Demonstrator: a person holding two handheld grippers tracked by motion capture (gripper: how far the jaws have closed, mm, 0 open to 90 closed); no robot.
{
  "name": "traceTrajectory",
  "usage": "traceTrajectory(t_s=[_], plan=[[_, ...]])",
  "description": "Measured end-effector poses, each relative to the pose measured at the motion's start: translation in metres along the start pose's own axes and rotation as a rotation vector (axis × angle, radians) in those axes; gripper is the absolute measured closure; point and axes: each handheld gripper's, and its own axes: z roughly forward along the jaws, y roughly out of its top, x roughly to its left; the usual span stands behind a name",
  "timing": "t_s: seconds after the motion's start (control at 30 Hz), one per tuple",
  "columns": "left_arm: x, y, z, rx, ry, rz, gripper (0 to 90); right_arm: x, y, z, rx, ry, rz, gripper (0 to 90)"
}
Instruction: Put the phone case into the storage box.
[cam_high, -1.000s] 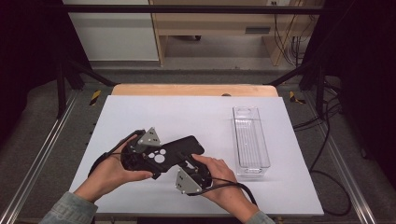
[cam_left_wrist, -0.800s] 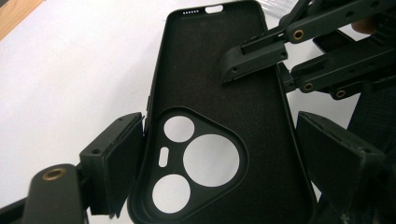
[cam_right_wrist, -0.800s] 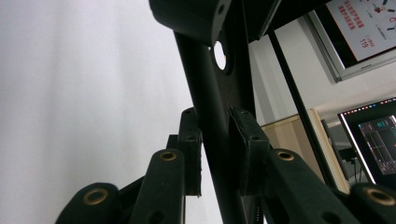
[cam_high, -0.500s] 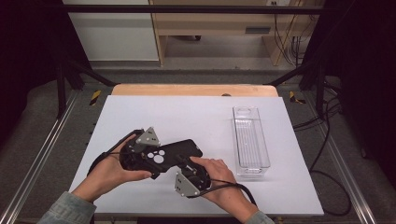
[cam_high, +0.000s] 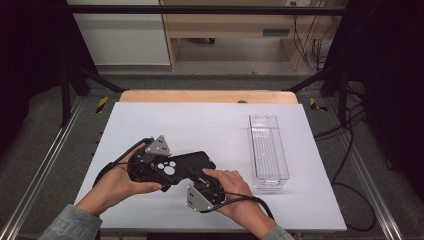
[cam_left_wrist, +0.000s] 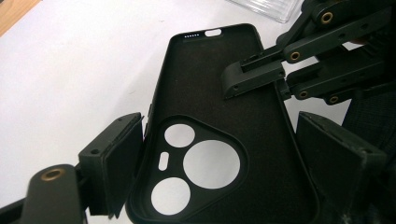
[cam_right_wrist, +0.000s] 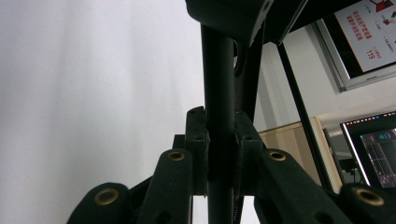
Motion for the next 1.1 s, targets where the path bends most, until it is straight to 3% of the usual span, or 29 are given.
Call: traceTrajectory(t_s=[0.37, 0.43, 1.1], plan=[[0.0006, -0.0004, -0.0010, -0.002, -0.006, -0.007, 16.0, 0.0008, 0.0010, 0.0003, -0.002, 0.000, 0.008, 80.8], [0.0010, -0.0006, -0.0011, 0.000, -0.007, -0.008, 15.6, -0.0003, 0.0007, 0.0000, -0.002, 0.001, -0.010, 80.8], [0.0046, -0.0057, -0.0007, -0.042, -0.031, -0.063, 13.4, -0.0001, 0.0011, -0.0010, -0.008, 0.012, 0.021, 81.0]])
